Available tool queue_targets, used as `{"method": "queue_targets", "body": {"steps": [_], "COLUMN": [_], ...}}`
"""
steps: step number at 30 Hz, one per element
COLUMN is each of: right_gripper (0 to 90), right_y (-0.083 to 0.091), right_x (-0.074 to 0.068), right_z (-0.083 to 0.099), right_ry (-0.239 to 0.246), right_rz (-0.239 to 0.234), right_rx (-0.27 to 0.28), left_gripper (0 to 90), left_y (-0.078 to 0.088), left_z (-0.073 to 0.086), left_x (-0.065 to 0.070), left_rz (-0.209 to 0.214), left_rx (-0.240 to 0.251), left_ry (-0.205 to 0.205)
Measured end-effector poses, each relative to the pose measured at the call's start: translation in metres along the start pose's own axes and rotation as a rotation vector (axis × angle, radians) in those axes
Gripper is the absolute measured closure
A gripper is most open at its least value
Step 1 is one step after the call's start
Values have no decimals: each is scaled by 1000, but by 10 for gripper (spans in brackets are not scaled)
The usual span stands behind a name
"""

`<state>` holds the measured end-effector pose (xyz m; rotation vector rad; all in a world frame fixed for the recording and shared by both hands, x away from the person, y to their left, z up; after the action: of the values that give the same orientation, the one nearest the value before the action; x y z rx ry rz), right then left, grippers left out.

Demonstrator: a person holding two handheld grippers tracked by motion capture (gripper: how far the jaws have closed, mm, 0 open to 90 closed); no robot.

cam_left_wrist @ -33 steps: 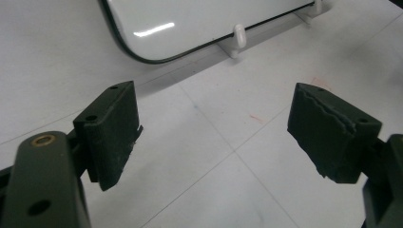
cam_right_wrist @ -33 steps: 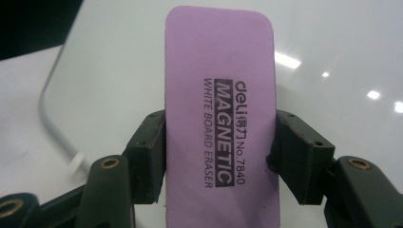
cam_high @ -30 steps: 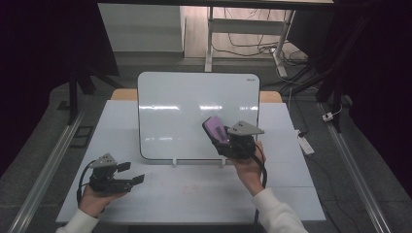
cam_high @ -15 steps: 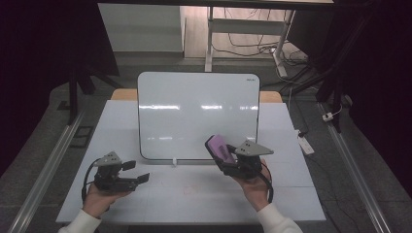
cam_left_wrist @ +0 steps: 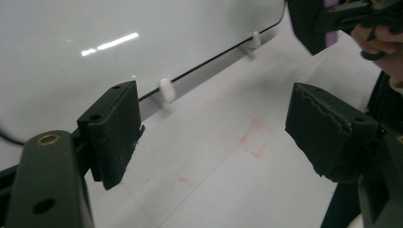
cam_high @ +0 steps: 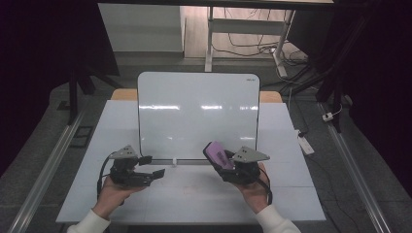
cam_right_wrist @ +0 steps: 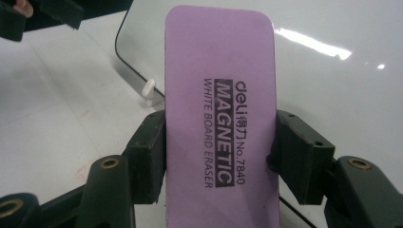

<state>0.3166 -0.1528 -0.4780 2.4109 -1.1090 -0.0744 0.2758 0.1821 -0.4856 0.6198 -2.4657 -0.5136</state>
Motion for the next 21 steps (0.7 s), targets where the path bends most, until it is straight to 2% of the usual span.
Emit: {"method": "queue_targets", "body": {"steps": [8,21], "right_gripper": [398,398], "right_y": [-2,-8], "right_x": [-8,-18], "right_z": [2,7], "right_ry": [65,158], "right_rz": [-19,-67], "right_rx": [-1,-29], "left_gripper": [230,263], "left_y": [-6,-24], "left_z": [-15,-36], "left_x": [10,16], "left_rz": [53,136], "left_rx": [0,-14], "left_ry": [-17,10]}}
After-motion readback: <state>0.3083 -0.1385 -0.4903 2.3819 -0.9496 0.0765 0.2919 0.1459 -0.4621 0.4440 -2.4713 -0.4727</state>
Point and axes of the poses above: each handheld gripper's, and its own axes: y roughly backward along the jaws, z roughly out of its underside, x roughly to its right, the point moved 2 cm from there along -y, roughly forward along the jaws, and after that the axes turned 11 degrees about z, right-handed, at the moved point
